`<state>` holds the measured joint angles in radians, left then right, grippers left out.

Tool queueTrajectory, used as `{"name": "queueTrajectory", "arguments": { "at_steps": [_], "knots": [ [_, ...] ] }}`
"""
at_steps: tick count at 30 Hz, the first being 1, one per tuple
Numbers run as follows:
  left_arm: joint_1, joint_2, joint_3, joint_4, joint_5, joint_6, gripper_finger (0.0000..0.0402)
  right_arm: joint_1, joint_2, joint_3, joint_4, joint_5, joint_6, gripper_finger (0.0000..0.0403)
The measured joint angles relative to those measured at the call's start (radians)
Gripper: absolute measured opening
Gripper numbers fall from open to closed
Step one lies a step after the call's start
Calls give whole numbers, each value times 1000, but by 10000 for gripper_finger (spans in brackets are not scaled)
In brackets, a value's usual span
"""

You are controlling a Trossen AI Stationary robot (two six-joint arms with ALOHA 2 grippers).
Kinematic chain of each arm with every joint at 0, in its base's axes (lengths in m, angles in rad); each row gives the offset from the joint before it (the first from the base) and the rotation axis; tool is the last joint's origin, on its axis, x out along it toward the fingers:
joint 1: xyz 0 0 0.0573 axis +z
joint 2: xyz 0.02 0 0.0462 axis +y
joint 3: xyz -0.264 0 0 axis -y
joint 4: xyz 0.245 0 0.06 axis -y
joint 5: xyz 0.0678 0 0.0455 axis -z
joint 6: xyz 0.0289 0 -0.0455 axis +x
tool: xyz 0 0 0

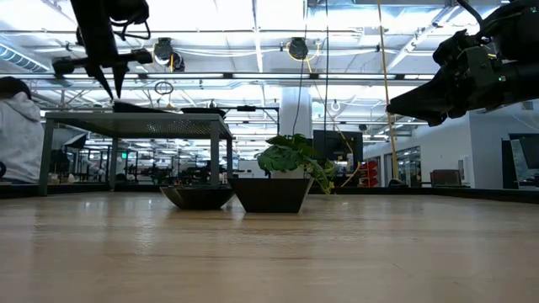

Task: Pick & Place Mini shaped plates
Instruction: Stack the distorted square plate on top of the distorted square plate on the shelf

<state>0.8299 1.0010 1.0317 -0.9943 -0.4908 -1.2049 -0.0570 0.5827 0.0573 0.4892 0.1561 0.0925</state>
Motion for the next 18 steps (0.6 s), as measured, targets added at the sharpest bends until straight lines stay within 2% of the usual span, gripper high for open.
{"name": "queueTrajectory", "arguments": {
  "at_steps": [8, 14, 18],
  "knots": [
    [-1, -32, 0, 69, 62, 100, 118, 0, 0, 0, 0, 0, 0, 128],
    [-1, -40, 0, 189, 90, 247, 139, 0, 0, 0, 0, 0, 0, 128],
    [-1, -40, 0, 218, 163, 329, 147, 0, 0, 0, 0, 0, 0, 128]
  ]
}}
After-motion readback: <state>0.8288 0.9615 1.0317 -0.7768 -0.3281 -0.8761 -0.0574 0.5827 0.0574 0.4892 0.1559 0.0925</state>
